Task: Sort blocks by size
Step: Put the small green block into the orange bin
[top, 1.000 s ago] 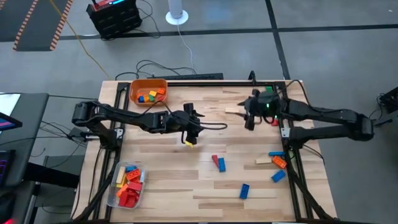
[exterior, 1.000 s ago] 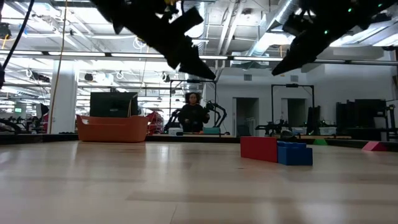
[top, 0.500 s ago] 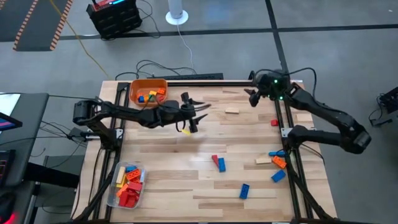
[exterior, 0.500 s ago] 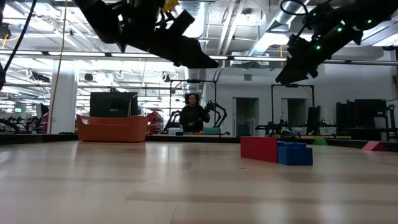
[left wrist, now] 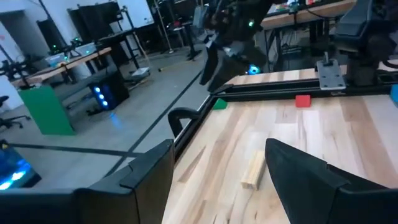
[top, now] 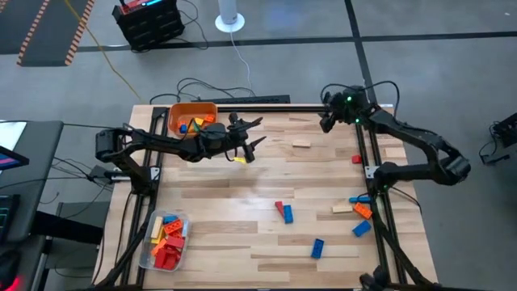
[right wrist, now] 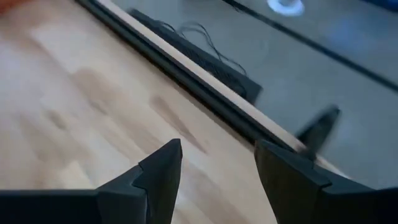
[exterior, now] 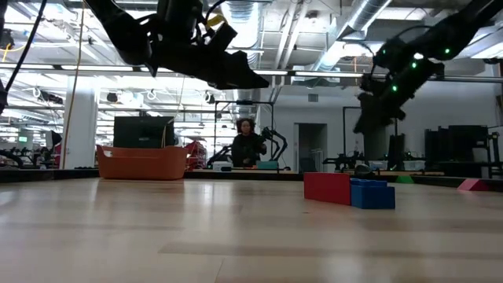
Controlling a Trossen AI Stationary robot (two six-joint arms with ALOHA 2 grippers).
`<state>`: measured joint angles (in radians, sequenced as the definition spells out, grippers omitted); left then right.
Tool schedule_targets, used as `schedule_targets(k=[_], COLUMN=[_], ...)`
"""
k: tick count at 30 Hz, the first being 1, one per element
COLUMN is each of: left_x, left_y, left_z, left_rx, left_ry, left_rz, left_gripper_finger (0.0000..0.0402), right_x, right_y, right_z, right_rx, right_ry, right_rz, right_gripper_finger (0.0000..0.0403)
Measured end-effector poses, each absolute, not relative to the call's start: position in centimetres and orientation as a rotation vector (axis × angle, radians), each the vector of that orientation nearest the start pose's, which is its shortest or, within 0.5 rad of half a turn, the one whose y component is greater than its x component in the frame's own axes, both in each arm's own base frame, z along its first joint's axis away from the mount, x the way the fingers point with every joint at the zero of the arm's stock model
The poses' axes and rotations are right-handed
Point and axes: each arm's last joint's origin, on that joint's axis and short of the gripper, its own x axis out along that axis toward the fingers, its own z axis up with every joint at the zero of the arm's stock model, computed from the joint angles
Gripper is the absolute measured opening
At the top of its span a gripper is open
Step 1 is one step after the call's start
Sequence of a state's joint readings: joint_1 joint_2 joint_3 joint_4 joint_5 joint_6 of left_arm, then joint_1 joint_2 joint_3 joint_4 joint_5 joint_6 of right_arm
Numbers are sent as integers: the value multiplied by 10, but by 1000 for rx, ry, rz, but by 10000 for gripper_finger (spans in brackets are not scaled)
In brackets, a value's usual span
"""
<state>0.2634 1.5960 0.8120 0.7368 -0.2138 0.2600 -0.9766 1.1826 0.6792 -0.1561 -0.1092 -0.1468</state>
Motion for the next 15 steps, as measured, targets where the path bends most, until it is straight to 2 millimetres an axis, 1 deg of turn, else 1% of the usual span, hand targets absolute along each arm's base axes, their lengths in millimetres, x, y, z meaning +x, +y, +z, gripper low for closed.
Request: schedule_targets(k=[4, 7, 10, 15], left_x=[324, 324, 324, 324], left_y=[95, 95, 95, 96], left_z=[233, 231, 231, 231], left_rx=[253, 250, 236, 222], left_ry=[114, 132, 131, 130], left_rz=[499, 508, 508, 509], left_gripper_finger=[244, 245, 245, 245], right_x=[122, 118, 120, 132], right_y=[-211, -217, -224, -241], right_z=[209, 200, 197, 200], right_rx=[353, 421, 422, 459], right_ry=[686, 832, 1001, 1137], right_rz=[-873, -956, -1066, -1097], right_gripper_finger=[240, 240, 240, 240])
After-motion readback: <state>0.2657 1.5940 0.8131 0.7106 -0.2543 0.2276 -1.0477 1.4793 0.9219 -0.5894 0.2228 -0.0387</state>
